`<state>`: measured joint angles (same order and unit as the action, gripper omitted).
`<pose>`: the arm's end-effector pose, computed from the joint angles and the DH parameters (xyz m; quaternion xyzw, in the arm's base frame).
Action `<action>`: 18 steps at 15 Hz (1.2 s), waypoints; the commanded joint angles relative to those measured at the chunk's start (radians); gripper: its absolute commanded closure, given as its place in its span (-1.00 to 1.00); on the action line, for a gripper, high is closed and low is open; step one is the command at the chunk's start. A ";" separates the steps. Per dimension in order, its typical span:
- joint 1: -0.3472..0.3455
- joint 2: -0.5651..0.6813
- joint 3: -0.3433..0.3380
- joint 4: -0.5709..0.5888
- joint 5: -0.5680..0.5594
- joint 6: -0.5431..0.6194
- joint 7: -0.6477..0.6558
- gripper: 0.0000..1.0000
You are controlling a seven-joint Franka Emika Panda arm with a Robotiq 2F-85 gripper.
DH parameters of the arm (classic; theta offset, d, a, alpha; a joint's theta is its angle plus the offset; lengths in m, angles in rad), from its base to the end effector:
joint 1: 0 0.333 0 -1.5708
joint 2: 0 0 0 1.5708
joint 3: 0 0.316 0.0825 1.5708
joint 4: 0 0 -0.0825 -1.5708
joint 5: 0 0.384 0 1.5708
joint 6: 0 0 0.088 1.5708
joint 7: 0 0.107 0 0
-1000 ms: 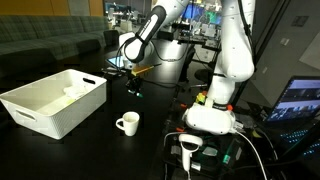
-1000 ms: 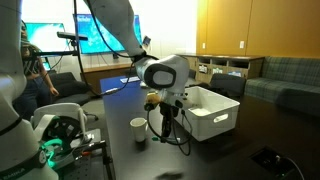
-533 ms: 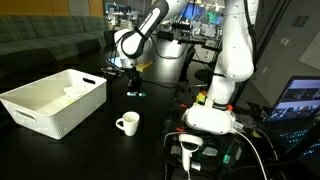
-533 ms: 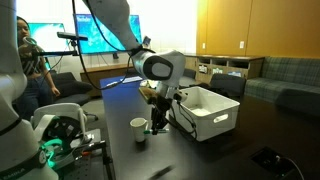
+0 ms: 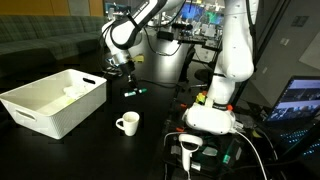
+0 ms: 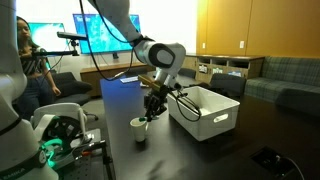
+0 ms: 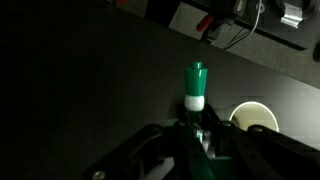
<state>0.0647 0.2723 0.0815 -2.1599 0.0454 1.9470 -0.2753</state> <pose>0.4994 0.0771 0.2424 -0.9513 -0.1913 0.2374 0.0449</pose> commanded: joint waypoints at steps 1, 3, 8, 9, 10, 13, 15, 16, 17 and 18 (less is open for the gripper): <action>-0.009 0.094 0.036 0.141 -0.002 -0.138 -0.143 0.78; -0.006 0.157 0.052 0.208 -0.009 -0.208 -0.200 0.78; -0.001 0.316 0.080 0.366 -0.037 -0.430 -0.287 0.79; 0.000 0.347 0.083 0.396 -0.043 -0.480 -0.296 0.79; 0.002 0.376 0.086 0.426 -0.055 -0.530 -0.308 0.79; 0.009 0.465 0.095 0.519 -0.087 -0.674 -0.330 0.79; 0.018 0.512 0.100 0.571 -0.101 -0.733 -0.319 0.79; 0.024 0.534 0.104 0.597 -0.105 -0.755 -0.314 0.79; 0.029 0.555 0.108 0.624 -0.106 -0.772 -0.307 0.79; 0.034 0.571 0.111 0.645 -0.107 -0.788 -0.304 0.79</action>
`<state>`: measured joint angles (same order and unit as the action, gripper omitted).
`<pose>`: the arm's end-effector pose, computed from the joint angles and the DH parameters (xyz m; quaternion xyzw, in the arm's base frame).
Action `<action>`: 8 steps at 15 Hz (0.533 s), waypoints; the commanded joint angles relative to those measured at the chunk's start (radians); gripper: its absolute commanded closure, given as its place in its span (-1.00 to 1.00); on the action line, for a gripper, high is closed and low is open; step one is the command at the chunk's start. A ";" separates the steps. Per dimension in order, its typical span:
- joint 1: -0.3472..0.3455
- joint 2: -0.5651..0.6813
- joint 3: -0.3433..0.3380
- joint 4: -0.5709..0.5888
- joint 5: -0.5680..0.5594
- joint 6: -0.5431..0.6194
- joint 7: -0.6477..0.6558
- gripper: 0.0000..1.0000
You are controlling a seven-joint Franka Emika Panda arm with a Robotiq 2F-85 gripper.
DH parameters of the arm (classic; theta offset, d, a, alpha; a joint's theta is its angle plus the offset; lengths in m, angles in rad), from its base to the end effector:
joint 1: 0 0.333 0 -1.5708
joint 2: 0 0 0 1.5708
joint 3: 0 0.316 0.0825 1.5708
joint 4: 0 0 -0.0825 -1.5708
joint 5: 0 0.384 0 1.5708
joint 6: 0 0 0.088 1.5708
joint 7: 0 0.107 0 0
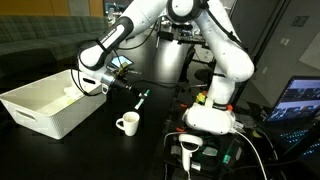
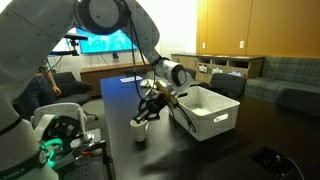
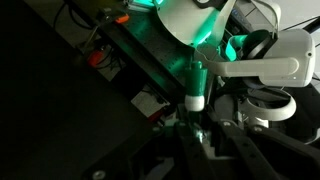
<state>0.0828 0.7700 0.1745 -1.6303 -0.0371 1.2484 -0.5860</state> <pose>0.5237 0.1280 0.1559 -0.7602 -0.3596 0.5243 0.1337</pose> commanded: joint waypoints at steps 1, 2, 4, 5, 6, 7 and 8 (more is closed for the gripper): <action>0.024 0.094 0.022 0.145 -0.025 -0.104 0.013 0.78; 0.031 0.110 0.025 0.169 -0.022 -0.115 0.020 0.79; 0.048 0.142 0.029 0.214 -0.025 -0.137 0.030 0.79; 0.055 0.153 0.031 0.235 -0.026 -0.148 0.035 0.79; 0.061 0.169 0.032 0.255 -0.026 -0.157 0.040 0.79; 0.067 0.182 0.033 0.274 -0.027 -0.165 0.042 0.80; 0.071 0.191 0.034 0.288 -0.029 -0.172 0.043 0.80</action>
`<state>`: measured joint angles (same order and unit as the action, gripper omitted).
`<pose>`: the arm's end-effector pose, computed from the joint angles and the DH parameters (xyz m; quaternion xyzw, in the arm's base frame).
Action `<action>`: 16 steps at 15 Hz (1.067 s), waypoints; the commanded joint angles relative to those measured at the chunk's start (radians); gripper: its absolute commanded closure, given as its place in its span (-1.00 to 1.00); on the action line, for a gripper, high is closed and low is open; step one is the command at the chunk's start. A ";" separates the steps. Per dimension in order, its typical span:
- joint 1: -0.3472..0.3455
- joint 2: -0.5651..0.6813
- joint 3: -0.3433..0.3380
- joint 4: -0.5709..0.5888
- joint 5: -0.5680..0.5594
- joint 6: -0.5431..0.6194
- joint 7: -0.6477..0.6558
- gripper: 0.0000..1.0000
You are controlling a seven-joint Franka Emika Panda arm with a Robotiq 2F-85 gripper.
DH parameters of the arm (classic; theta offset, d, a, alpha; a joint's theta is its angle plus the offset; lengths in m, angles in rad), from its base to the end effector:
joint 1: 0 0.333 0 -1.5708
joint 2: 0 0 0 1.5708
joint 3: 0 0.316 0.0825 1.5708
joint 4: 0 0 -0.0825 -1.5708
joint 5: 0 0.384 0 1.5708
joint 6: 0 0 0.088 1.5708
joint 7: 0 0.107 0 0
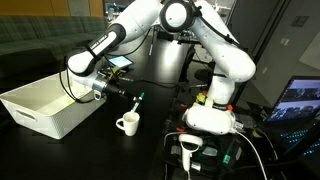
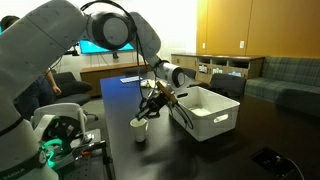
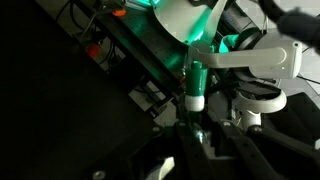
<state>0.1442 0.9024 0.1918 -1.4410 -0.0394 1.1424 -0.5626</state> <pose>0.5398 0.1705 0.1410 -0.7387 -0.3735 0.5468 0.1254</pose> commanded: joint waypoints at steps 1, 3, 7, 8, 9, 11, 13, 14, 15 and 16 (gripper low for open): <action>0.014 0.070 0.016 0.115 -0.027 -0.070 0.024 0.81; 0.024 0.087 0.014 0.138 -0.028 -0.072 0.043 0.82; 0.046 0.135 0.008 0.191 -0.042 -0.084 0.098 0.83; 0.051 0.148 0.005 0.206 -0.044 -0.087 0.116 0.82; 0.055 0.154 0.004 0.208 -0.047 -0.087 0.130 0.82; 0.065 0.165 -0.002 0.216 -0.054 -0.085 0.170 0.82; 0.077 0.174 -0.008 0.222 -0.065 -0.079 0.211 0.84; 0.081 0.177 -0.011 0.223 -0.071 -0.076 0.229 0.86; 0.087 0.175 -0.014 0.220 -0.083 -0.070 0.246 0.84; 0.090 0.170 -0.017 0.214 -0.089 -0.061 0.267 0.77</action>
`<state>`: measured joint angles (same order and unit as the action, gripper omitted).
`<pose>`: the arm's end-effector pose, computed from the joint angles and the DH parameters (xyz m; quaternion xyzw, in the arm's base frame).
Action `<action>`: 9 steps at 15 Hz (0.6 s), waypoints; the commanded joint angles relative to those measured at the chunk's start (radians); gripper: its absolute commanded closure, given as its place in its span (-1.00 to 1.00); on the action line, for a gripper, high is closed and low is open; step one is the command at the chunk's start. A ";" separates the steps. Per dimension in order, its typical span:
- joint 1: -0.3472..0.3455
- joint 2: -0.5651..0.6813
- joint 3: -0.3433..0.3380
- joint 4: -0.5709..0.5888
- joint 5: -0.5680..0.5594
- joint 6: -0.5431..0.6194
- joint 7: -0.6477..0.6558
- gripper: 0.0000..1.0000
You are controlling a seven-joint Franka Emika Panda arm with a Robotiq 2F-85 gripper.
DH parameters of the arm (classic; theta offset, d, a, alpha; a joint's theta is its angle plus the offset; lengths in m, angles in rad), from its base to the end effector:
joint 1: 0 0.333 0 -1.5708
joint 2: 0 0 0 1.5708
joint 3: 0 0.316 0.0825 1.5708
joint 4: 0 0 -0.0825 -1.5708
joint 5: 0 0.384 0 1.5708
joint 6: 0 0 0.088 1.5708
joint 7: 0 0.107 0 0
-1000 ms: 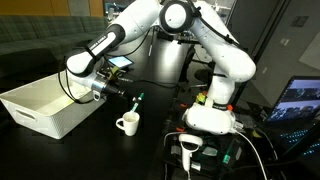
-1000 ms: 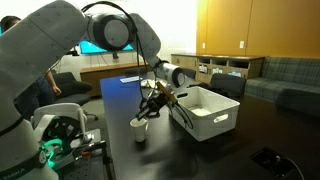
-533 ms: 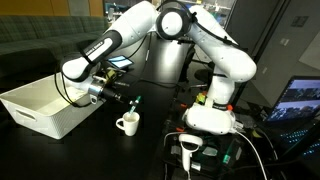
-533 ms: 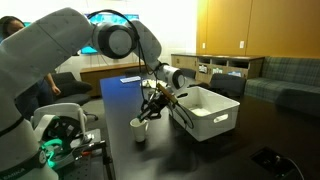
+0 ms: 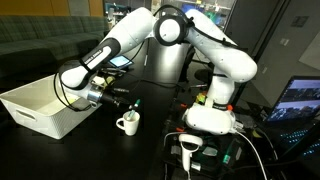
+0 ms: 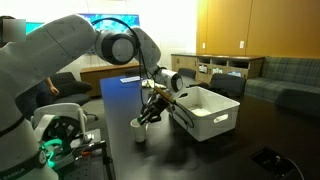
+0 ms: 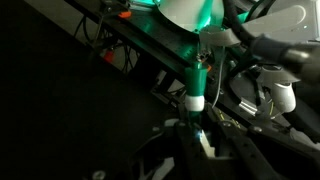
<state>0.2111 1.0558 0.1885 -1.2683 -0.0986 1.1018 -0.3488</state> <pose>0.5496 0.1989 0.1010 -0.7608 -0.3143 0.5670 0.0309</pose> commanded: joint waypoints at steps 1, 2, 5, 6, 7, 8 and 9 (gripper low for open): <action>0.026 0.005 -0.016 0.031 -0.037 -0.008 0.073 0.10; 0.029 -0.003 -0.019 0.023 -0.043 0.001 0.092 0.09; 0.034 -0.031 -0.021 0.000 -0.058 0.028 0.137 -0.33; 0.035 -0.046 -0.020 -0.011 -0.065 0.034 0.143 -0.47; 0.036 -0.061 -0.019 -0.021 -0.070 0.042 0.152 -0.65; 0.034 -0.099 -0.018 -0.054 -0.078 0.066 0.161 -0.78; 0.032 -0.126 -0.019 -0.076 -0.082 0.086 0.172 -0.95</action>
<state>0.2337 1.0292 0.1785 -1.2648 -0.1559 1.1358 -0.2074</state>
